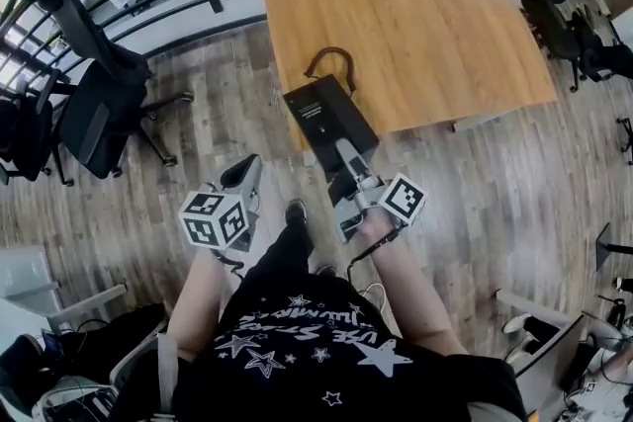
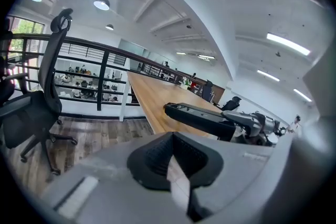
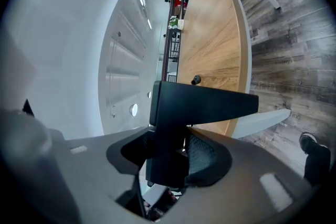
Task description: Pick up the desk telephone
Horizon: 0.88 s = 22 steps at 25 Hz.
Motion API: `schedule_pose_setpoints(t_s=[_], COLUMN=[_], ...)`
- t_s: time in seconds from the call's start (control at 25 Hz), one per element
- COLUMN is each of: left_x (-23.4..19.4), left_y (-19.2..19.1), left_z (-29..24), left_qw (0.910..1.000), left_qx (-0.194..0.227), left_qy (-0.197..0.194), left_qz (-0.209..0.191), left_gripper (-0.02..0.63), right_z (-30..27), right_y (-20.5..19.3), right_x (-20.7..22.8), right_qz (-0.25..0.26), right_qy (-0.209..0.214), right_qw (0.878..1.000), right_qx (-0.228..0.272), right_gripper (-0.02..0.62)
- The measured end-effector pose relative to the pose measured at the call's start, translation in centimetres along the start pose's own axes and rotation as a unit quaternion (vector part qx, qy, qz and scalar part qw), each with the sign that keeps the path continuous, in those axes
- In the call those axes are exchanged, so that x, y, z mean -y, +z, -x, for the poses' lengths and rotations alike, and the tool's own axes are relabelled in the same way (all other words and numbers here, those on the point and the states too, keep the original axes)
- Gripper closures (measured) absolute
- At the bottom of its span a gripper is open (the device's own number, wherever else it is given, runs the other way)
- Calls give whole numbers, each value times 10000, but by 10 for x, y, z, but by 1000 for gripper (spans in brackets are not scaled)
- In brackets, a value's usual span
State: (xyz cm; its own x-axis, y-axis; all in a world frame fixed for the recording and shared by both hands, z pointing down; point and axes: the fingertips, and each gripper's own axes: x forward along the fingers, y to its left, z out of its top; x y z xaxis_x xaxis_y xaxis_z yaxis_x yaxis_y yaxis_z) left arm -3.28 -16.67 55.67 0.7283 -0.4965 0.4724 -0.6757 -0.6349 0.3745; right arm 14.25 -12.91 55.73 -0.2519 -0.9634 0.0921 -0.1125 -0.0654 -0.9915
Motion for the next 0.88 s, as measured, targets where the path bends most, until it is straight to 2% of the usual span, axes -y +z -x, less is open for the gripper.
schedule_pose_setpoints(t_s=[0.28, 0.52, 0.88], left_x=[34, 63, 94], left_y=[-26, -46, -43], left_z=[26, 46, 72], left_qw=[10000, 9997, 9988], left_qx=[48, 145, 319], left_qy=[-69, -172, -272], left_qz=[27, -53, -235], left_gripper=[604, 604, 604], right_z=[54, 96, 136], right_y=[-18, -32, -49], right_x=[-13, -29, -46], right_qz=[212, 271, 344], right_qy=[135, 433, 471], right_qw=[9996, 9987, 9983], right_qx=[-117, -17, 64], right_gripper=[404, 405, 403])
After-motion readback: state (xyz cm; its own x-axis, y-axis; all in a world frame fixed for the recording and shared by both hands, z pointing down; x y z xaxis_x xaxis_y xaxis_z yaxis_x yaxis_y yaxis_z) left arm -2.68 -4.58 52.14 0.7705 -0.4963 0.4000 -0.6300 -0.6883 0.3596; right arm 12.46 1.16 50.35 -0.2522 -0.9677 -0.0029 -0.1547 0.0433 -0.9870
